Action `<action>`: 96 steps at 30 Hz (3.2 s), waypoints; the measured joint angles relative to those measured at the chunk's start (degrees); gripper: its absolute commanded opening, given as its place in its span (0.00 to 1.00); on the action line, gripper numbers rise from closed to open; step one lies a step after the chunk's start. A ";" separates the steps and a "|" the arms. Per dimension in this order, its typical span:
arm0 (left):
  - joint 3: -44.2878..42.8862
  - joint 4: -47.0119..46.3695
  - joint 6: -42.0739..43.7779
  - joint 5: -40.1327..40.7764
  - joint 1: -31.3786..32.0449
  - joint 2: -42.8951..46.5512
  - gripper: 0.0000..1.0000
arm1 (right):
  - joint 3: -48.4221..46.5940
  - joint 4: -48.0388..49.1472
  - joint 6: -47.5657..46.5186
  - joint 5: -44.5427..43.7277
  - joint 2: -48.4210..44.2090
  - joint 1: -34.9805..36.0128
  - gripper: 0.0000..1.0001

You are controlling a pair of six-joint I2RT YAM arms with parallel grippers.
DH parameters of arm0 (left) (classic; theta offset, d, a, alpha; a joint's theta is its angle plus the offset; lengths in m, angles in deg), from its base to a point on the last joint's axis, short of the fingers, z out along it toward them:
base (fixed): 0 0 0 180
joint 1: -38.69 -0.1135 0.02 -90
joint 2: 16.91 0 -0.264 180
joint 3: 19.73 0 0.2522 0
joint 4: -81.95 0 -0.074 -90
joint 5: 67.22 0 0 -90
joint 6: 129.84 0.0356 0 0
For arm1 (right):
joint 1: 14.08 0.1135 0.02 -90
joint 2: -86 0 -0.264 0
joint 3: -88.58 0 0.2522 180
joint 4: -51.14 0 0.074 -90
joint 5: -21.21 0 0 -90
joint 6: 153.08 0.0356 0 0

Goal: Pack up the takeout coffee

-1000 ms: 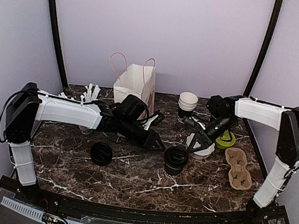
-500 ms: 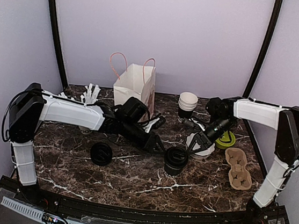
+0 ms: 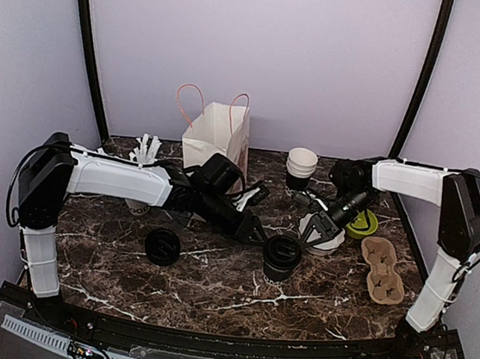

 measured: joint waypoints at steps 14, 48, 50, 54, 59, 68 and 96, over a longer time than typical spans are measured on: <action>-2.95 4.85 1.44 1.68 0.31 -1.77 0.33 | -0.02 -0.42 4.61 1.22 1.51 -0.17 0.36; 2.93 4.11 6.80 7.10 3.63 7.72 0.63 | -4.48 -1.60 -0.66 -6.03 -2.40 0.07 0.46; 4.44 4.20 6.88 7.91 4.87 7.72 0.64 | -6.38 -1.33 -0.50 -6.01 -0.98 0.07 0.47; 5.90 4.13 6.62 9.31 6.43 7.74 0.68 | -7.87 -1.01 -0.39 -5.75 1.38 0.07 0.50; 7.41 2.16 5.35 10.03 6.75 8.15 0.69 | -7.87 -1.14 -0.33 -5.07 2.60 0.11 0.52; 6.23 0.46 4.92 9.77 6.75 7.54 0.70 | -7.87 -1.33 -0.48 -3.96 3.06 1.40 0.52; 1.40 0.87 10.01 10.10 6.99 2.58 0.61 | -6.73 0.22 0.15 -2.67 4.76 2.21 0.49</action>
